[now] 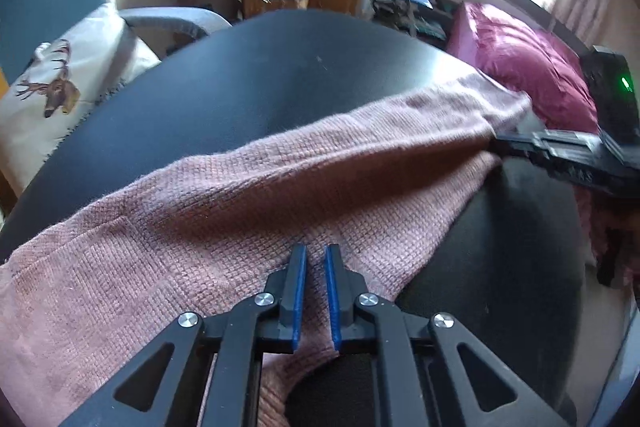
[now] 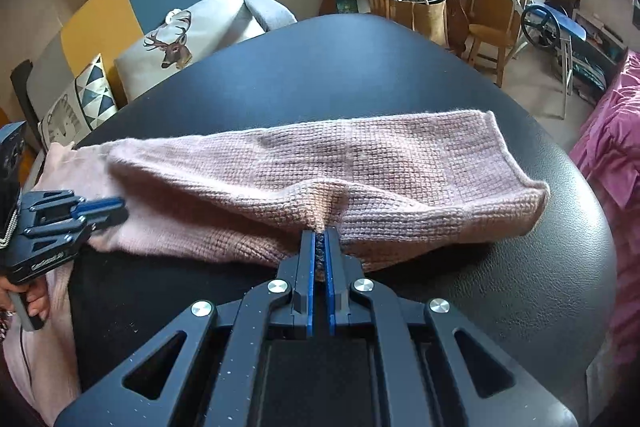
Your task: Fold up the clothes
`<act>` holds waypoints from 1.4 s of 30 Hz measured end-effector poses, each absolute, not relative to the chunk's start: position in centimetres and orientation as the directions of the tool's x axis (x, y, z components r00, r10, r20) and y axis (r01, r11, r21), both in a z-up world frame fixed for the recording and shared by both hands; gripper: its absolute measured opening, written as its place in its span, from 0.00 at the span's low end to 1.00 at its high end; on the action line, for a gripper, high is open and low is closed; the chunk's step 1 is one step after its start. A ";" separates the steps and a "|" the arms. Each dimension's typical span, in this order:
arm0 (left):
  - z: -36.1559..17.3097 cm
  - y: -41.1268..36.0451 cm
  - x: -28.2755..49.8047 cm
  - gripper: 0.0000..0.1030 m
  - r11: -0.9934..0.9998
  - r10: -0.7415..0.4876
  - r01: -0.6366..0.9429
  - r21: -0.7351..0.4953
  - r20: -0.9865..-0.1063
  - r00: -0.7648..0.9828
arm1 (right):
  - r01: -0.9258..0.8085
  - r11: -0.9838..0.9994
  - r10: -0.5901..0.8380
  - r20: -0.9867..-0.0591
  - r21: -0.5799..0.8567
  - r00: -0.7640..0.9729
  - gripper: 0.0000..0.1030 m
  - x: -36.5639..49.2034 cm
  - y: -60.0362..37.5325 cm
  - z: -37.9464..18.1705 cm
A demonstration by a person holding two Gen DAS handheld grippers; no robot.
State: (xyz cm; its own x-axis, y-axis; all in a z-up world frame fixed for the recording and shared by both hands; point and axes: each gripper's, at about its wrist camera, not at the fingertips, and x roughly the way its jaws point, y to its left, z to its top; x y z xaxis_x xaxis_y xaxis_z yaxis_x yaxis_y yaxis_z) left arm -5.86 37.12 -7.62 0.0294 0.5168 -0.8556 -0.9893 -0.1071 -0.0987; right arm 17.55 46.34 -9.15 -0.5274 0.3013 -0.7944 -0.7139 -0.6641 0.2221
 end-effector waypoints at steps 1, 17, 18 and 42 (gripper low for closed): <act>-7.4 37.0 -5.8 0.09 -0.090 0.512 -0.992 -0.093 -0.858 0.034 | -0.720 -0.653 0.300 -0.792 0.236 -0.532 0.04 17.7 46.5 -9.1; -6.4 40.7 0.8 0.08 0.030 0.546 -0.983 -0.182 -0.821 0.168 | -0.668 -0.606 0.225 -0.712 0.432 -0.665 0.04 20.0 45.3 -9.8; -6.8 41.0 1.6 0.08 0.042 0.541 -0.983 -0.177 -0.823 0.172 | -0.668 -0.600 0.222 -0.710 0.441 -0.668 0.04 20.2 45.3 -10.1; -8.6 44.3 3.6 0.19 -0.065 0.537 -0.970 -0.236 -0.827 0.166 | -0.660 -0.601 0.230 -0.692 0.452 -0.684 0.04 20.3 44.6 -10.3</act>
State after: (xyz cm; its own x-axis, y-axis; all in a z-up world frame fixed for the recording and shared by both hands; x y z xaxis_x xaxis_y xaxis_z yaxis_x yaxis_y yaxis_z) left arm 3.62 44.27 -8.61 0.1655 0.5368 -0.8273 -0.9695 -0.0649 -0.2361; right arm 20.32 44.62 -10.29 -0.6839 0.2299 -0.6924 -0.6596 -0.6006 0.4520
